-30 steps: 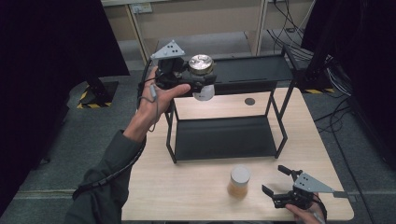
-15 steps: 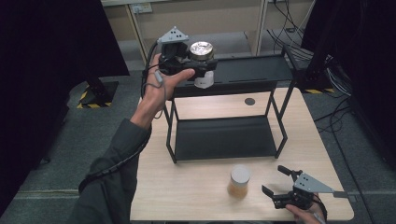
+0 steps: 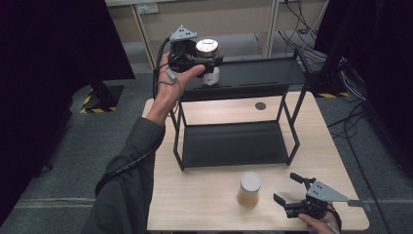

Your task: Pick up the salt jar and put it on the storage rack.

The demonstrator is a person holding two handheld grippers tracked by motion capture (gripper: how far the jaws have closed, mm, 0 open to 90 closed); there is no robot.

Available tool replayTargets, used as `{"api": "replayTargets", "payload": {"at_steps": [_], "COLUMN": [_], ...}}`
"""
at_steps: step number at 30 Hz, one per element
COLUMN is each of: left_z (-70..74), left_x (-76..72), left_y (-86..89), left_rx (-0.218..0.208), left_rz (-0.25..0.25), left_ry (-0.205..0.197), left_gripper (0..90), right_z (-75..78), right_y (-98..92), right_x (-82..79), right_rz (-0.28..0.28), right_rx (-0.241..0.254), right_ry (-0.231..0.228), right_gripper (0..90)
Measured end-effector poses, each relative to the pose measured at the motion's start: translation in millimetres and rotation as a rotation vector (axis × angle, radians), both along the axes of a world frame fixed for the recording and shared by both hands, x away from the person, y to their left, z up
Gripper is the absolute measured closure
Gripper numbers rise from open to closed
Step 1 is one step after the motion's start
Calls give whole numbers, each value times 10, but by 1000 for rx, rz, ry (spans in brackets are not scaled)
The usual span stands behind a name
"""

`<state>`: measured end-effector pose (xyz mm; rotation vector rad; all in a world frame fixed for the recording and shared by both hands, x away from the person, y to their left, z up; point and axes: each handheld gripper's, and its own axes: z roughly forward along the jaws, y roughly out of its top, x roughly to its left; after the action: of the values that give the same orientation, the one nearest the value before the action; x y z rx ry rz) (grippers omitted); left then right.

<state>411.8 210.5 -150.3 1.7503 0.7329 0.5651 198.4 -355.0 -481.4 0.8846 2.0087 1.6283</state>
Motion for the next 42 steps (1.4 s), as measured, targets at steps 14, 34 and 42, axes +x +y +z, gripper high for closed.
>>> {"api": "replayTargets", "payload": {"at_steps": [14, 34, 42], "left_z": [-85, -128, -117], "left_x": [88, 63, 8], "left_y": [-107, -151, -135], "left_rx": [-1, -33, -39], "left_rz": [45, 95, 90], "left_ry": [3, 10, 5], "left_gripper": [307, 108, 24], "right_z": [-6, -8, -7], "right_y": [-3, -6, -6], "right_x": [4, -2, -4], "right_rz": [0, -1, -3], "right_rx": [4, 7, 7], "right_ry": [2, 1, 0], "right_gripper": [10, 10, 10]}}
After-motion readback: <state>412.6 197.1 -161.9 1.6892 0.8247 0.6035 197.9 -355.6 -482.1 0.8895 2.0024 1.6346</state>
